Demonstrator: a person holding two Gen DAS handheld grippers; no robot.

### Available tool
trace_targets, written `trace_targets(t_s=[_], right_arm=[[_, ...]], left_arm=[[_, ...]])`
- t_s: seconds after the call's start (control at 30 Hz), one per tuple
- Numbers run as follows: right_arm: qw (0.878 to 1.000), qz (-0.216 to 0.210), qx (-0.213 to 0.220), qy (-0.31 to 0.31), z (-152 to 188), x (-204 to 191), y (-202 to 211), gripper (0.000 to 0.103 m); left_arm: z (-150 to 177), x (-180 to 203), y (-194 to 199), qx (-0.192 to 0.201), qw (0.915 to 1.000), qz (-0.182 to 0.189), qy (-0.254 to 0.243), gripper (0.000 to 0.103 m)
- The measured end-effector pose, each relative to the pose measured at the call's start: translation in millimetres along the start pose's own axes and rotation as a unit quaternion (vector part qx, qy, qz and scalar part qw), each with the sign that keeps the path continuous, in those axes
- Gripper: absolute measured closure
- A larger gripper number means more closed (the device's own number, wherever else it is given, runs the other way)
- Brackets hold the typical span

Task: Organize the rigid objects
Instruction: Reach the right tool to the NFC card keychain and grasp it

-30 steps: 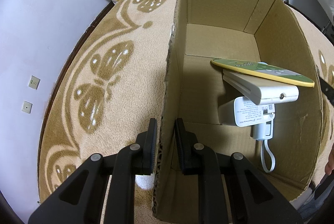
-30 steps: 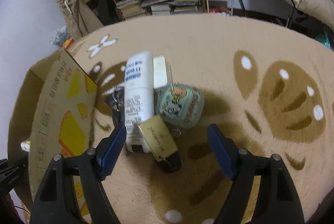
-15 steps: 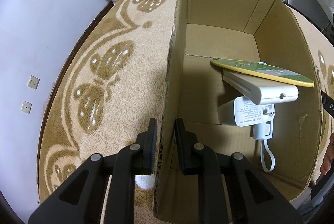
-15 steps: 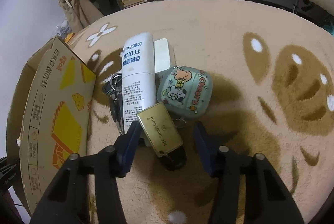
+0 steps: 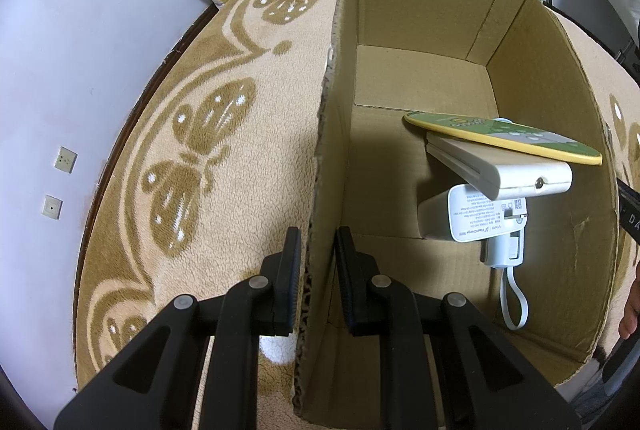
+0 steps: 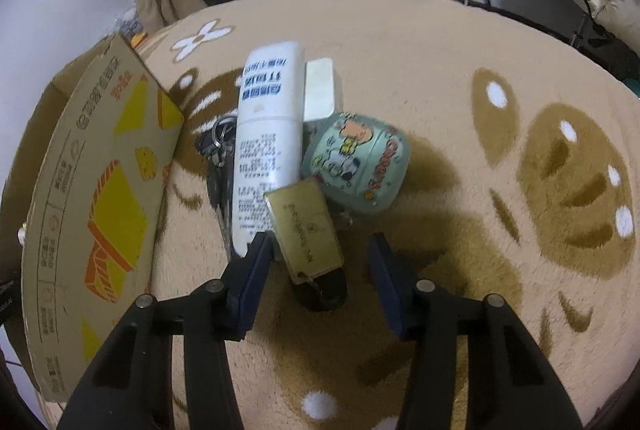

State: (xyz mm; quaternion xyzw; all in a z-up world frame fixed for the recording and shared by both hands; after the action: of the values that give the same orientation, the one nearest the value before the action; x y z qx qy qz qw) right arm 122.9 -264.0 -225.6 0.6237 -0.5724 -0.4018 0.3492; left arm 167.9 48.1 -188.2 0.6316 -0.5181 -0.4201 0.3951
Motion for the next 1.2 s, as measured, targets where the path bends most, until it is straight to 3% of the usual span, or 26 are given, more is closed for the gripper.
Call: trace_targets(t_s=[0.4,0.53,0.57,0.7,0.93,1.2], right_arm=[[0.999,0.013,-0.024,0.032,8,-14,-9,0.049],[1.0,0.015,-0.005,0.01,6,-10,-12,0.052],[1.0,0.022,-0.002,0.009,5,-9,-12,0.061],[0.999,0.033,0.001,0.011,3,-4,-14,0.074],[0.999,0.044,0.019,-0.006,-4,8,1,0.075],[0.997,0.022,0.068,-0.03,-18,10,31,0.075]], left_arm=[[0,1,0,0.001,1.0,-0.001,-0.001,0.085],[0,1,0,0.0,1.0,-0.002,-0.002,0.085],[0,1,0,0.001,1.0,-0.001,-0.002,0.085],[1,1,0,0.001,1.0,-0.002,-0.002,0.085],[1,2,0,0.001,1.0,-0.003,-0.003,0.085],[1,2,1,0.001,1.0,-0.003,-0.002,0.085]])
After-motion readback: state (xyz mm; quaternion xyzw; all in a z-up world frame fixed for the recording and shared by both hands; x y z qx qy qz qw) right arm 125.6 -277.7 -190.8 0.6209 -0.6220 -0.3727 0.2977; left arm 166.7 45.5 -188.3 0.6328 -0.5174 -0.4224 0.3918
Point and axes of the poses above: each gripper's, at about its wrist camera, not at the fingertips, and y roughly against the way its jaws point, x to its right, z to its underside, the point moved 5 cm from there along -y, roughly the way its jaws point, and after that the axes turned 13 degrees about y, right-handed, at the moved point
